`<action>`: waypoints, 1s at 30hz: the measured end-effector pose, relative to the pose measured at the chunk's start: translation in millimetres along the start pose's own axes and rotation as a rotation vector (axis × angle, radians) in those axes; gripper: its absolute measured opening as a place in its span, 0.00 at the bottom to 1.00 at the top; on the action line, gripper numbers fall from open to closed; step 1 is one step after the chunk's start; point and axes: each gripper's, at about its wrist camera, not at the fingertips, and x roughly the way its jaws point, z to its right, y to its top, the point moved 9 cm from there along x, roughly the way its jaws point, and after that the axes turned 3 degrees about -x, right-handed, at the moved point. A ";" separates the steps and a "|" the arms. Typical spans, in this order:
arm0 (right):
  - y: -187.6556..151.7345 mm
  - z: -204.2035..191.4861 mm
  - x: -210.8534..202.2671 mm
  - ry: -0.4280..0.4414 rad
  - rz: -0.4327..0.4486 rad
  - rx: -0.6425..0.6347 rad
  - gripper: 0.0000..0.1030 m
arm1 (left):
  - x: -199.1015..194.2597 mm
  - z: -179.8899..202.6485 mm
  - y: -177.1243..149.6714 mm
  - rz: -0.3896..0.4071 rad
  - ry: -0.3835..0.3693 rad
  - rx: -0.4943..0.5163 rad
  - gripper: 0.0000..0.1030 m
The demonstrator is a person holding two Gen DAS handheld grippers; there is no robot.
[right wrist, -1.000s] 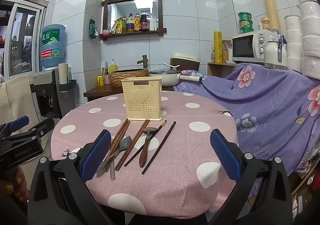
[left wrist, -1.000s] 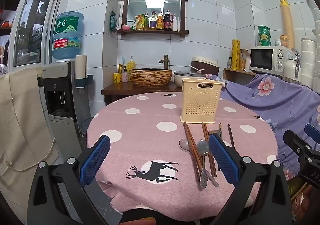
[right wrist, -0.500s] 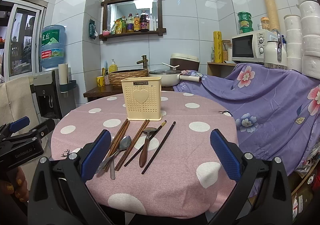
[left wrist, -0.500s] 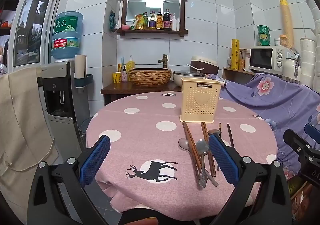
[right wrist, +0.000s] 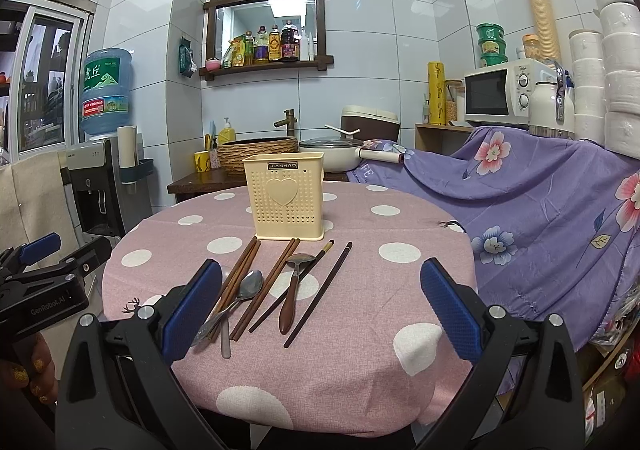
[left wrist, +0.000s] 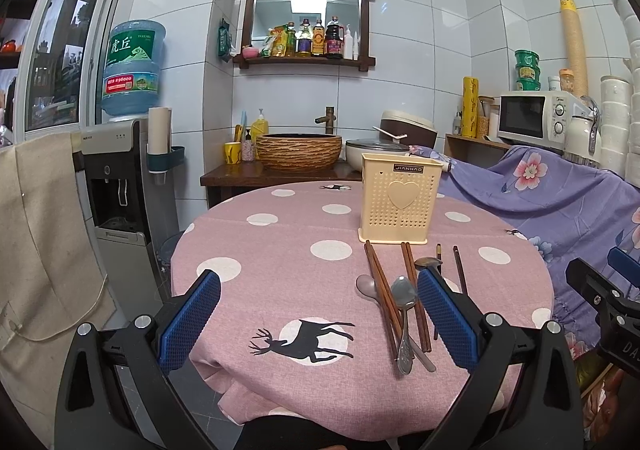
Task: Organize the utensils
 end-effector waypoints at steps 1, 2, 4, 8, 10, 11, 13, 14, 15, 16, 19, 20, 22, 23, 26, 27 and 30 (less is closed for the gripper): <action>0.3 0.0 0.1 0.000 0.000 0.000 0.95 | 0.0 0.1 0.4 0.000 -0.002 0.000 0.94; 0.4 0.0 0.2 0.000 -0.001 0.000 0.95 | -0.2 0.3 0.2 0.000 -0.002 0.000 0.94; 0.6 -0.3 0.4 0.001 -0.001 -0.001 0.95 | -0.3 -0.1 0.4 0.000 -0.002 -0.001 0.94; -0.9 -1.0 0.0 0.001 0.001 -0.004 0.95 | -0.3 -0.3 1.2 0.001 -0.003 -0.002 0.94; -1.7 -1.0 -0.4 0.001 0.001 -0.005 0.95 | -0.4 -0.7 1.8 0.001 -0.003 -0.002 0.94; -1.8 -1.0 -0.5 0.001 0.001 -0.005 0.95 | -0.4 -0.6 1.8 0.001 -0.003 -0.003 0.94; -1.2 -0.9 -0.3 0.001 0.001 -0.004 0.95 | -0.5 -0.4 2.0 0.001 -0.003 -0.003 0.94; -1.2 -0.9 -0.3 0.001 0.001 -0.005 0.95 | -0.4 -0.3 1.9 0.001 -0.004 -0.003 0.94; -1.4 -1.0 -0.3 0.000 0.001 -0.005 0.95 | -0.7 -0.3 2.2 0.000 -0.003 -0.003 0.94; -1.4 -1.0 -0.5 0.000 0.001 -0.005 0.95 | -0.8 -0.2 2.1 0.001 -0.004 -0.003 0.94; -1.2 -0.9 -0.2 0.001 0.001 -0.005 0.95 | -1.4 0.3 4.0 0.003 -0.005 -0.003 0.94; -1.0 -0.9 -0.2 0.001 0.000 -0.005 0.95 | -1.3 0.6 4.3 0.003 -0.005 -0.003 0.94; -1.1 -1.0 -0.4 0.001 0.000 -0.005 0.95 | -1.5 0.8 5.1 0.002 -0.006 -0.004 0.94; -1.0 -0.9 -0.3 0.001 0.001 -0.005 0.95 | -1.7 0.6 4.6 0.003 -0.006 -0.004 0.94; -0.7 -0.8 -0.2 0.000 0.000 -0.005 0.95 | -1.6 0.8 4.4 0.004 -0.006 -0.003 0.94; -0.9 -0.9 -0.2 0.001 0.000 -0.005 0.95 | -1.6 0.8 4.3 0.003 -0.006 -0.003 0.94; -1.1 -1.0 -0.3 0.001 0.000 -0.005 0.95 | -1.6 0.8 4.2 0.004 -0.006 -0.003 0.94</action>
